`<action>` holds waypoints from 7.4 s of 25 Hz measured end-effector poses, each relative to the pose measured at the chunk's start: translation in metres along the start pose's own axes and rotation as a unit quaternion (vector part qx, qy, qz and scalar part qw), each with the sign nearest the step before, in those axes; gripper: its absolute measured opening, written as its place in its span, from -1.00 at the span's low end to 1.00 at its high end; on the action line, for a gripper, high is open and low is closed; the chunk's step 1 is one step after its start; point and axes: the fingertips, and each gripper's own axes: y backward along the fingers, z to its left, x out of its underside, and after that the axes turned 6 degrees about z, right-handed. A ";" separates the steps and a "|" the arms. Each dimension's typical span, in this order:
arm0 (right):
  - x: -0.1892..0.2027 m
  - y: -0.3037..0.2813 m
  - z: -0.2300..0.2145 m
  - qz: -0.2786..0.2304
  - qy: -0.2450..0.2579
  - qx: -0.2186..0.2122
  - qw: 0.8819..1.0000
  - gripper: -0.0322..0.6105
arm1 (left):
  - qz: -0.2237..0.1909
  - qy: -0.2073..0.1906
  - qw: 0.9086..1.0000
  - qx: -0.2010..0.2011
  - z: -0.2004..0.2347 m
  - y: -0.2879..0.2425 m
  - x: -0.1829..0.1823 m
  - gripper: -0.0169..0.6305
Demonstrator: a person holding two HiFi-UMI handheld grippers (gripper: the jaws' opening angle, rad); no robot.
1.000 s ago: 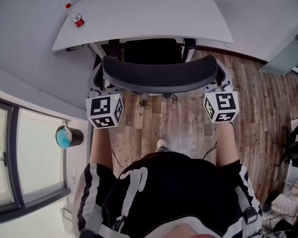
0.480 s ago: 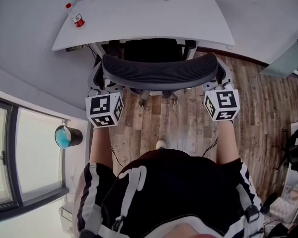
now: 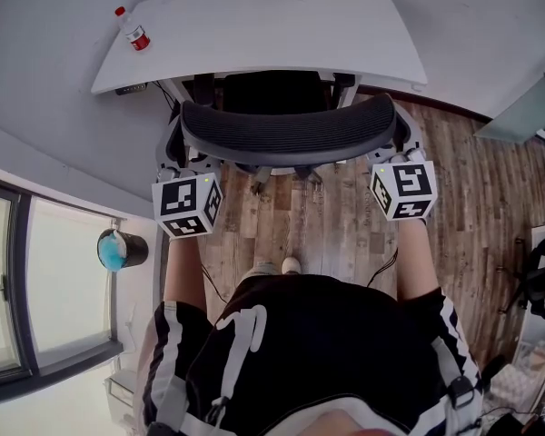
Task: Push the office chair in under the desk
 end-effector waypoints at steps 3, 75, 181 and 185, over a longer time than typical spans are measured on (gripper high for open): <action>-0.001 -0.002 -0.001 -0.002 0.003 -0.002 1.000 -0.14 | -0.001 0.002 1.000 -0.005 0.000 -0.001 0.000 0.00; -0.008 -0.113 -0.048 -0.003 -0.005 0.020 1.000 -0.14 | -0.002 -0.001 1.000 0.000 0.034 -0.118 -0.010 0.00; 0.022 0.023 0.058 -0.050 -0.073 -0.086 0.992 -0.87 | -0.014 0.013 0.999 0.038 -0.061 0.019 0.033 -0.83; 0.023 0.024 0.060 -0.044 -0.075 -0.093 0.992 -0.87 | -0.015 0.013 0.999 0.039 -0.063 0.020 0.031 -0.91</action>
